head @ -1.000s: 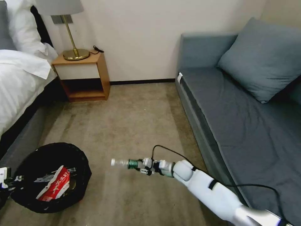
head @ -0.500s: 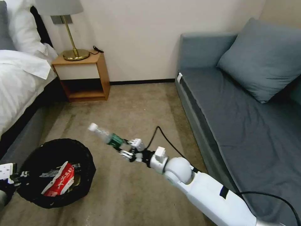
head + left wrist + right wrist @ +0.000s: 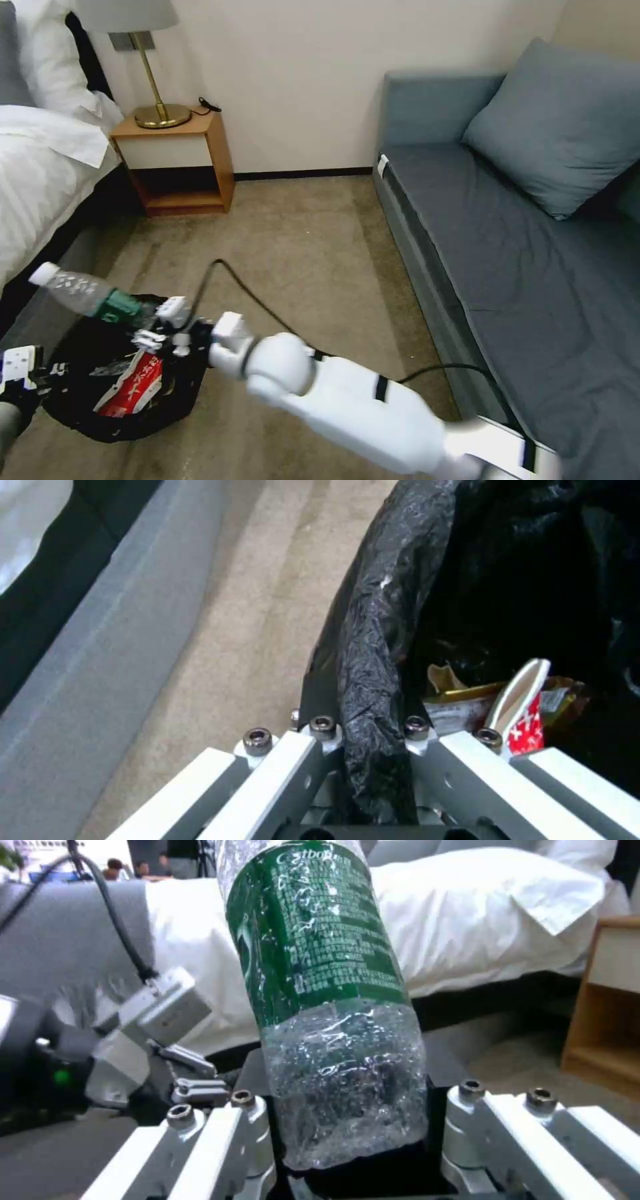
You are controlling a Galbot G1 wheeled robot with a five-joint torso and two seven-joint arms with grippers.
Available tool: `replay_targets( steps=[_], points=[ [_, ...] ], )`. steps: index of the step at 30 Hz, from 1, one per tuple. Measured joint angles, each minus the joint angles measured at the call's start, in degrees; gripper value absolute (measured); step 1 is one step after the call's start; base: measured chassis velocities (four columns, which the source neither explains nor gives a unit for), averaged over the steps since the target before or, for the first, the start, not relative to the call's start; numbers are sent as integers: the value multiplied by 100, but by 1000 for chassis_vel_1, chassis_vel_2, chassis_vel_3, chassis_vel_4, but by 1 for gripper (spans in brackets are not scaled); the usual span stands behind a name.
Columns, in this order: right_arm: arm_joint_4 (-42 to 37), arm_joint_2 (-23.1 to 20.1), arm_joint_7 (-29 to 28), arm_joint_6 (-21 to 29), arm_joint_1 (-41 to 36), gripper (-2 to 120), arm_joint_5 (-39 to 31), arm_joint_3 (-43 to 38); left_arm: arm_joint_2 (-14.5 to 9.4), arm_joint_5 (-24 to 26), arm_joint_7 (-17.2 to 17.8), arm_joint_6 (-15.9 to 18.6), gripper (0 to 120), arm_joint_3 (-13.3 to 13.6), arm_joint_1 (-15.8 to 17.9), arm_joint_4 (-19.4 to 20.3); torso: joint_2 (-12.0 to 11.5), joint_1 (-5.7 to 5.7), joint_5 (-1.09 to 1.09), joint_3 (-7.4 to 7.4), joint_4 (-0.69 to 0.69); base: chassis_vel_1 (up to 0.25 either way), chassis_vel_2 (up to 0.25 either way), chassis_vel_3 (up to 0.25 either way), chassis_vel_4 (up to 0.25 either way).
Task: Pick up the trash bin, then pick up the garbage on the floor and place it into the trash bin.
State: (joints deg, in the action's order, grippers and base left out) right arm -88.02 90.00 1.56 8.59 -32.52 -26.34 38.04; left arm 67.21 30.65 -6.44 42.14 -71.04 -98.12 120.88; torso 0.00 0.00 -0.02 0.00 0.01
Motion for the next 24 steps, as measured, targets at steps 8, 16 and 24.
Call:
replay_targets(
  steps=[8, 16, 24],
  points=[
    [379, 209, -184, 80, -3, 36, -101, 71, -16, 2, 0, 0, 2, 13, -6, 30, 0, 0, 0, 0, -1, 0, 0, 0, 0],
    [522, 210, -191, 59, 0, 48, -24, 103, 2, 7, 0, 0, 2, 17, -7, 43, 0, 0, 2, 0, -1, 0, 0, 0, 0],
    [524, 211, -184, 55, -34, 76, -15, 98, 8, 18, 0, 0, 2, 31, 7, 67, 0, 0, 2, 0, -1, 0, 0, 0, 0]
  ],
)
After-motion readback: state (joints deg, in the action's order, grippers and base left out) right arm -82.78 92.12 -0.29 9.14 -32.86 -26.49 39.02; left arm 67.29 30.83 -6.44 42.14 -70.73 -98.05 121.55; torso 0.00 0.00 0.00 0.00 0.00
